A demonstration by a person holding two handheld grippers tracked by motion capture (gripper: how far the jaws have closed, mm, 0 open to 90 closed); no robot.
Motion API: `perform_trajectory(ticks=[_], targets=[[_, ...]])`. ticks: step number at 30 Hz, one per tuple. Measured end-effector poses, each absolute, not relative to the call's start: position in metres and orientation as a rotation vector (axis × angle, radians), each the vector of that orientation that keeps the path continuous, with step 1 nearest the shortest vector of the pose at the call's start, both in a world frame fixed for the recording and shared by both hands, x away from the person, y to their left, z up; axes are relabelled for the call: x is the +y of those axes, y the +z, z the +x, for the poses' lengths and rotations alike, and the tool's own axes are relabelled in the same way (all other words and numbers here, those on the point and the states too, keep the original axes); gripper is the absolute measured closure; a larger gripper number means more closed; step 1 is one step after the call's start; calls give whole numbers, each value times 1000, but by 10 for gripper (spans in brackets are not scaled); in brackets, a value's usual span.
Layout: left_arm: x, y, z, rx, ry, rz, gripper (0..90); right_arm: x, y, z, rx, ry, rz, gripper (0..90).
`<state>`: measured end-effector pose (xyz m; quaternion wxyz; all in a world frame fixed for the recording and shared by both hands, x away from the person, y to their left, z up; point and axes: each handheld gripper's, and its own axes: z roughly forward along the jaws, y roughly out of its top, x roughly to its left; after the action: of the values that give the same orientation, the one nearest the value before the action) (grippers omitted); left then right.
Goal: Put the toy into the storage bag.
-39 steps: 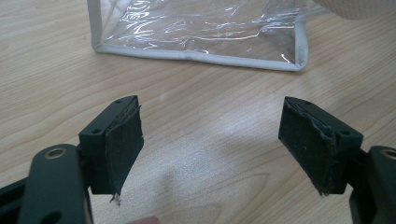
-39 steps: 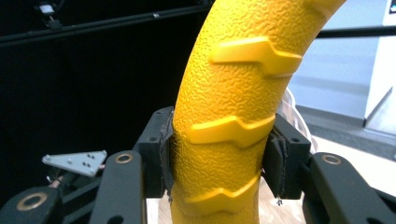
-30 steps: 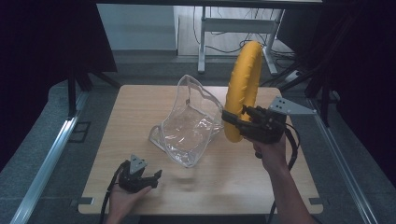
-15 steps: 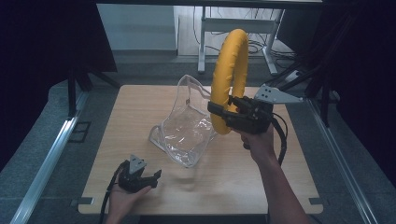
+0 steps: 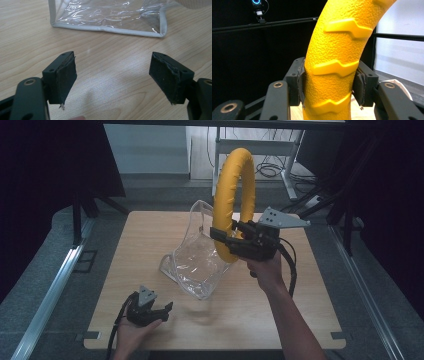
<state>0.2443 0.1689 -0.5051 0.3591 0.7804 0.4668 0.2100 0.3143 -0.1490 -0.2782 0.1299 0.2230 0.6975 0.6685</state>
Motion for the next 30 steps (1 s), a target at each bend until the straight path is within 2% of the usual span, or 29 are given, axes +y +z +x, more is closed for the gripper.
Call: perform_trajectory(ticks=[17,30], targets=[[169,-505,244,1202,543,2012,219,-135,-268,309,2010,1967,586,502],[169,-505,244,1201,544,2013,219,-121,-273,310,2044,1994,560,502]])
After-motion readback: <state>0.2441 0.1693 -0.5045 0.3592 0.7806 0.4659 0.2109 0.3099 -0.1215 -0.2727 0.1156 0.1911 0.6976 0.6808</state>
